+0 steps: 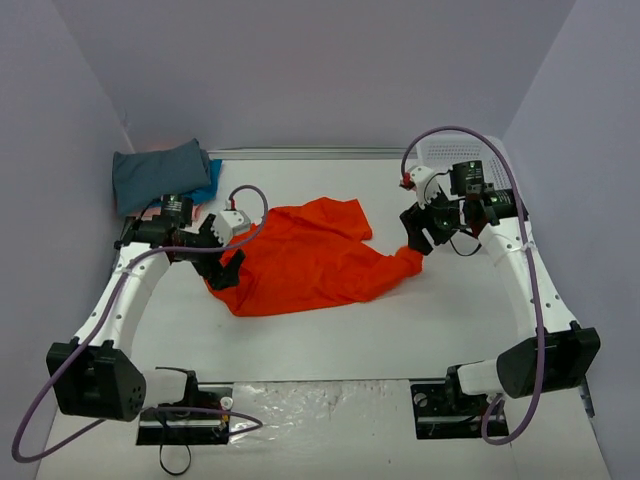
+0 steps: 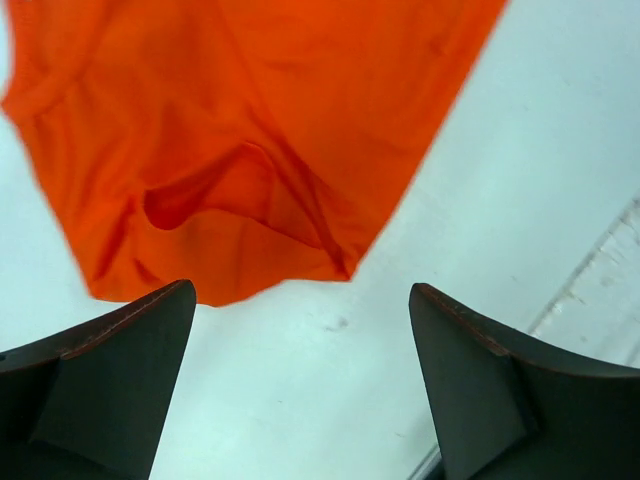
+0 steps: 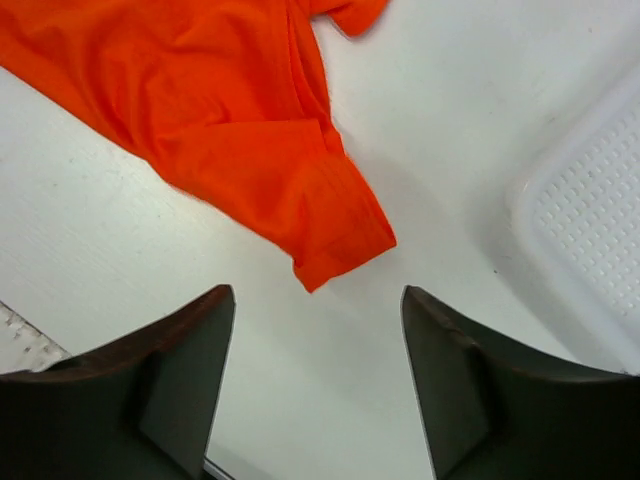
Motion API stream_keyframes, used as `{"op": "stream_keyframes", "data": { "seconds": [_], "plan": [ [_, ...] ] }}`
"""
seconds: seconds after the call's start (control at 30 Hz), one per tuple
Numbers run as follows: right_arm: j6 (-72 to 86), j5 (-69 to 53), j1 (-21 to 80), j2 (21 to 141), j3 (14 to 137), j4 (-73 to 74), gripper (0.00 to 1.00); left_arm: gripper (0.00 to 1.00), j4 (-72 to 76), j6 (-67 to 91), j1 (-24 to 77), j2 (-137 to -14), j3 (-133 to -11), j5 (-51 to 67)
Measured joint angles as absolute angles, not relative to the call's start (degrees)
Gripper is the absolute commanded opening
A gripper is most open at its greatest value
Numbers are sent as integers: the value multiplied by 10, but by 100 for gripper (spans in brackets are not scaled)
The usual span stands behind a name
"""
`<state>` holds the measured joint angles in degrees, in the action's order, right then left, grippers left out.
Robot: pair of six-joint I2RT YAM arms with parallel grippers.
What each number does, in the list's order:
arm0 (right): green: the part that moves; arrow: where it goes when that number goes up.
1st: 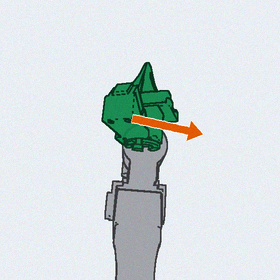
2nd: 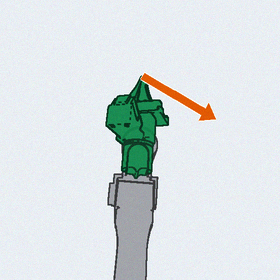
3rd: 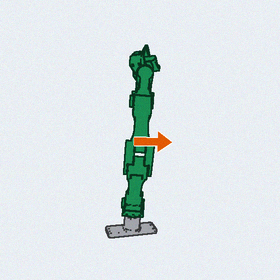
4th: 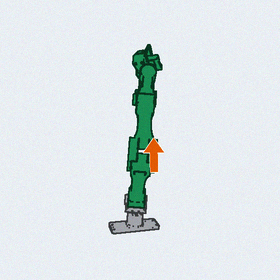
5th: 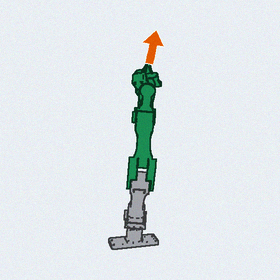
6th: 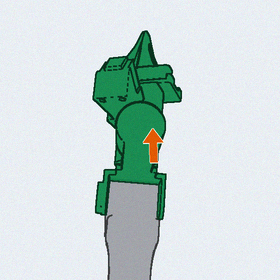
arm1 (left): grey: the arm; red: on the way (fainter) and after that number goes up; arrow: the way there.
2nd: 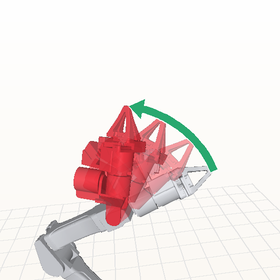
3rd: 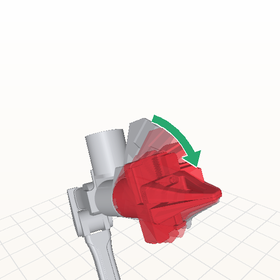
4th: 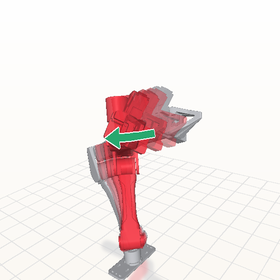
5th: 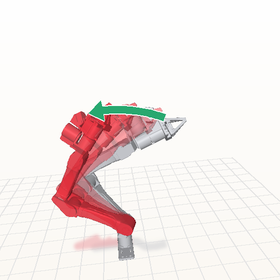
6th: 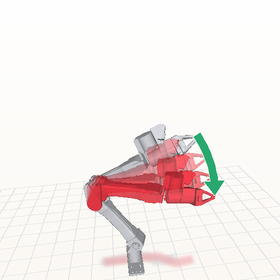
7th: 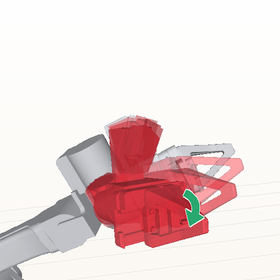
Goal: Fold and stack the t-shirts
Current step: Flatten out the tshirt
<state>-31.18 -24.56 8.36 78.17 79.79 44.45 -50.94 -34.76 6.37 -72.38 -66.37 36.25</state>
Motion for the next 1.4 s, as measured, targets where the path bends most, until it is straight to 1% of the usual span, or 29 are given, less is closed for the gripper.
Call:
{"op": "stream_keyframes", "data": {
  "seconds": [0.13,0.27,0.33,0.43,0.47,0.63,0.67,0.8,0.87,0.9,0.97,1.13,1.17,1.23,1.27,1.3,1.33,1.4],
  "plan": [
    [-333,-253,84,783,809,455,72,86,-543,-371,63,-703,-666,392],
    [-337,-264,96,838,873,449,71,86,-506,-336,44,-685,-695,405],
    [-338,-266,120,884,905,443,69,86,-472,-305,20,-682,-697,408],
    [-337,-267,189,981,960,433,69,86,-435,-258,-41,-684,-697,424],
    [-337,-268,212,1015,977,432,67,86,-424,-243,-64,-685,-697,427],
    [-324,-263,306,1197,1108,431,62,87,-397,-197,-163,-688,-697,433],
    [-318,-264,317,1234,1141,426,65,88,-397,-194,-171,-688,-697,432],
    [-302,-258,329,1356,1283,422,69,88,-400,-194,-179,-681,-689,423],
    [-298,-245,329,1406,1348,418,73,89,-402,-195,-179,-669,-676,415],
    [-297,-237,331,1427,1373,409,74,89,-404,-197,-179,-663,-670,412],
    [-296,-222,332,1453,1397,397,75,89,-408,-199,-179,-652,-659,405],
    [-287,-179,336,1495,1404,354,75,89,-413,-204,-179,-637,-645,392],
    [-285,-169,338,1503,1404,346,66,89,-413,-205,-179,-635,-643,390],
    [-281,-161,339,1515,1405,332,43,90,-414,-206,-179,-635,-641,389],
    [-281,-149,339,1516,1407,324,24,90,-415,-206,-179,-635,-641,387],
    [-279,-139,339,1517,1407,314,14,90,-416,-207,-179,-635,-641,387],
    [-280,-129,340,1518,1407,306,0,90,-416,-208,-179,-635,-641,386],
    [-276,-110,341,1522,1407,294,0,90,-417,-208,-179,-635,-641,385]
  ]
}}
